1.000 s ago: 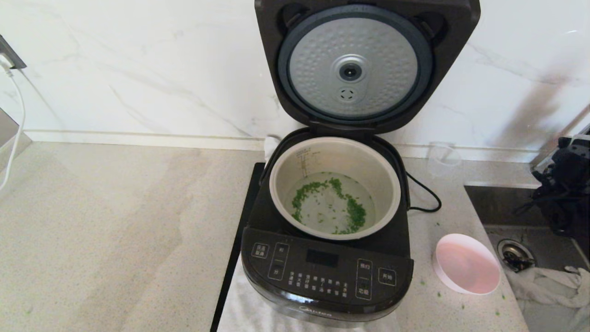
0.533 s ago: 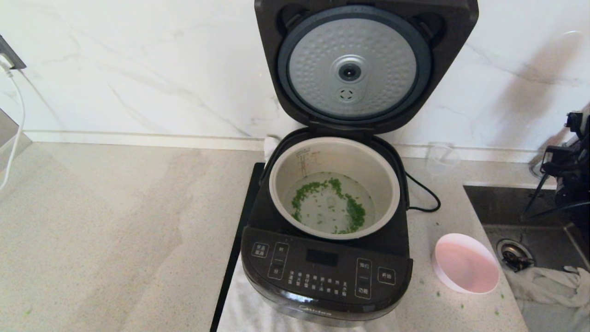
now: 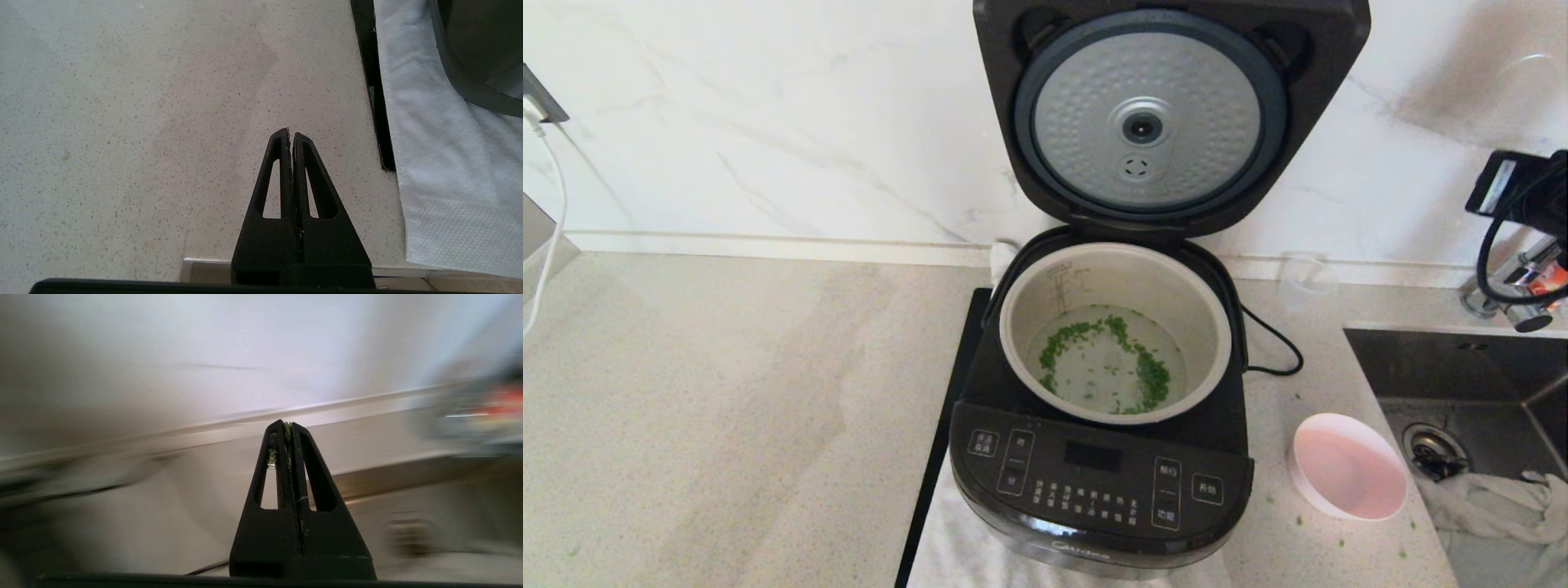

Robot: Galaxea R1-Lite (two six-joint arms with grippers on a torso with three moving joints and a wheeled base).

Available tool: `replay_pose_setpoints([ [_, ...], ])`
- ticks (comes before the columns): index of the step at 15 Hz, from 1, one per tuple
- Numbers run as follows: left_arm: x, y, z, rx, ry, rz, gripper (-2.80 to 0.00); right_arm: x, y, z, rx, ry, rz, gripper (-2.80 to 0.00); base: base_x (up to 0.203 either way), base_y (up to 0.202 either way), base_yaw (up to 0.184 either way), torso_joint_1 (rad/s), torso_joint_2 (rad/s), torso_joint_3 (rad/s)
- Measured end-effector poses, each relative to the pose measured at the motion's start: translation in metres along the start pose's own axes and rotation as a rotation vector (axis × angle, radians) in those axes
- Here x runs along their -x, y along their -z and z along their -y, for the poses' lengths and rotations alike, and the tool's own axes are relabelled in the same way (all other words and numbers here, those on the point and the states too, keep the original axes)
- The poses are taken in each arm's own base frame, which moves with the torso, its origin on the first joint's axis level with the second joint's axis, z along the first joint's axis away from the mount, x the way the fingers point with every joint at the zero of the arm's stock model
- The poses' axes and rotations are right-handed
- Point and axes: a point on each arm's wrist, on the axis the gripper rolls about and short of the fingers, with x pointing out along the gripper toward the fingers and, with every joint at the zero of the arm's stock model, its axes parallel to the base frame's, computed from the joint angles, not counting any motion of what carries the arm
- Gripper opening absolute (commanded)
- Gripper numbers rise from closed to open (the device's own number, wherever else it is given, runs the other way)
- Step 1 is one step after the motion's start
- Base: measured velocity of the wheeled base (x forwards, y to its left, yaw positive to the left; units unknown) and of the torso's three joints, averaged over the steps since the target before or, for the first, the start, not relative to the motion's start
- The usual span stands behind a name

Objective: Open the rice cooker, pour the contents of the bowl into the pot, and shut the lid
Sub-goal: Close the rice cooker

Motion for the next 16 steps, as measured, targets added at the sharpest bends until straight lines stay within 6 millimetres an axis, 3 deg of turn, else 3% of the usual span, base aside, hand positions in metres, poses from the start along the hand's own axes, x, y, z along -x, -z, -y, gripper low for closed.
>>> replay_pose_setpoints([
  [3,0.0,0.0,0.0,0.0,0.0,0.0,-2.8,0.019,-0.042,-0.005,-0.218,-0.289,-0.149,-2.8,0.0,0.0,0.0,0.0,0.0,0.0],
  [7,0.0,0.0,0.0,0.0,0.0,0.0,-2.8,0.007,-0.07,-0.008,-0.473,-0.616,-0.274,-2.8,0.0,0.0,0.0,0.0,0.0,0.0],
  [13,0.0,0.0,0.0,0.0,0.0,0.0,-2.8,-0.026,-0.082,-0.018,-0.59,-0.925,-0.248,-2.8,0.0,0.0,0.0,0.0,0.0,0.0],
  [16,0.0,0.0,0.0,0.0,0.0,0.0,-2.8,-0.04,-0.081,-0.029,-0.558,-1.023,-0.208,-2.8,0.0,0.0,0.0,0.0,0.0,0.0],
])
